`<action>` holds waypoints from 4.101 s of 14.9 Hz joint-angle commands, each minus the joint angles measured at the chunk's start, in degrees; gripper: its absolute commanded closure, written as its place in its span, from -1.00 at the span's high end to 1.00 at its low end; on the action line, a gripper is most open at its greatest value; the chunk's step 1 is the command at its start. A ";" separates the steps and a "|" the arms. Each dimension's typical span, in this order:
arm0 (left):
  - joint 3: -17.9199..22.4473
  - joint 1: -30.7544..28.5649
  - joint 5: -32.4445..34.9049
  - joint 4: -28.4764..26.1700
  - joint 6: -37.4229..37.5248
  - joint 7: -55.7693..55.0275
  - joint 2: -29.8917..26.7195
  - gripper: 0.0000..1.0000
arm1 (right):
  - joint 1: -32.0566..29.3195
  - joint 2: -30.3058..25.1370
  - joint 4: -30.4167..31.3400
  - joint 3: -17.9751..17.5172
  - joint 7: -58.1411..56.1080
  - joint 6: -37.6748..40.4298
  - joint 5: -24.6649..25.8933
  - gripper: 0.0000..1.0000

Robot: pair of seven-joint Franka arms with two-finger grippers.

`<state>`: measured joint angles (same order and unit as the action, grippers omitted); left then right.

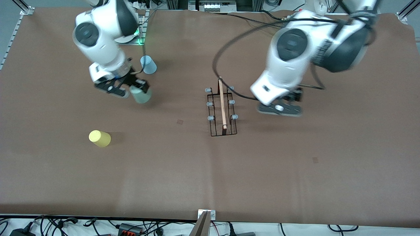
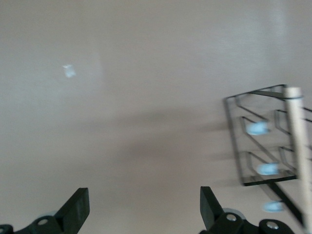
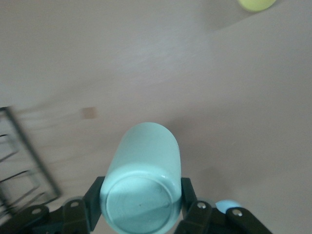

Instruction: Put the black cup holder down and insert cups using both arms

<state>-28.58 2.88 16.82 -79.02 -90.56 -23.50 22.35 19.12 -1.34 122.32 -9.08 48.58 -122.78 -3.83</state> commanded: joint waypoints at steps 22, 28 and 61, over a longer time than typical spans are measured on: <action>31.57 2.04 -15.08 -23.37 -10.25 27.63 -27.10 1.00 | 12.96 22.52 -20.54 -9.20 33.95 -4.49 4.19 -0.61; 29.99 2.21 -13.66 -21.44 -7.26 27.63 -26.48 1.00 | 12.70 23.31 -20.72 -9.20 33.78 -5.10 3.57 0.81; 29.81 3.01 -13.66 -17.13 -4.98 27.71 -24.55 1.00 | -23.87 21.81 -11.84 2.58 -57.72 -11.42 9.37 1.00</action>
<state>1.15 5.53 2.16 -98.00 -96.78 3.43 -3.14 -4.63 18.96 110.30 -6.81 -7.98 -131.16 3.83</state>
